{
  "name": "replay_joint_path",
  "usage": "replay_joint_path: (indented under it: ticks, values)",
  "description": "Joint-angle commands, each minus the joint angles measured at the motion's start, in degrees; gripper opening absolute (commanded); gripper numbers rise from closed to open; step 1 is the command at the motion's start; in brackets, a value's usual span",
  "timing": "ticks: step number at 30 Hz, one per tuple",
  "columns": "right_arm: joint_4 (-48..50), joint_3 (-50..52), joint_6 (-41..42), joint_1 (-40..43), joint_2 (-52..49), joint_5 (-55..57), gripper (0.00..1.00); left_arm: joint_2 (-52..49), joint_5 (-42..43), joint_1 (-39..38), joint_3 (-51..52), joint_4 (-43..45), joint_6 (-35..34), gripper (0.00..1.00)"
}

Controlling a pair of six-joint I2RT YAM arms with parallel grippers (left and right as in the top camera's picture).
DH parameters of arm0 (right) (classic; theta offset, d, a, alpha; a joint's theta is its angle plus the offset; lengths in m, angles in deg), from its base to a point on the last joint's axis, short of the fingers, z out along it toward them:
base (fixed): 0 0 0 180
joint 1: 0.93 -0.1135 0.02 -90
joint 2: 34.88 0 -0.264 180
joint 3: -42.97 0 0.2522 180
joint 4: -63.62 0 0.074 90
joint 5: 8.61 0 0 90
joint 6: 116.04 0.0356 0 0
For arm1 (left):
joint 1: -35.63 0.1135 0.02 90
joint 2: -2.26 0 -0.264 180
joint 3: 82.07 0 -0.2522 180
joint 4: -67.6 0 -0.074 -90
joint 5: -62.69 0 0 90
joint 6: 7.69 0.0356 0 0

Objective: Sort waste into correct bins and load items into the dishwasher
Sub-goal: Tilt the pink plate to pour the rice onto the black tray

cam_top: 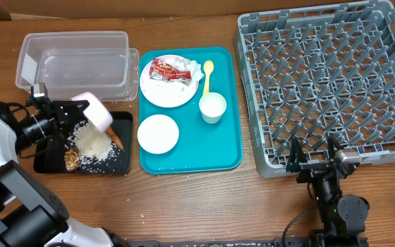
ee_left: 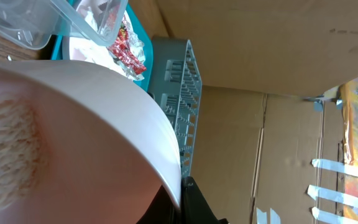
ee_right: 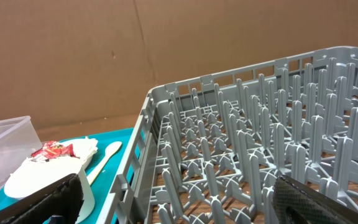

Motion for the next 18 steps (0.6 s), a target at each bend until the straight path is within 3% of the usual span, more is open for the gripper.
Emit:
replay_joint_path:
  ticks: [1,18]
  values:
    - [0.2,0.6,0.0,0.3,0.6,-0.1,1.00,1.0,2.9,0.2,0.2,-0.5,1.6,0.04]
    - [0.2,0.6,0.0,0.3,0.6,-0.1,1.00,1.0,1.5,0.2,0.2,0.7,2.6,0.04]
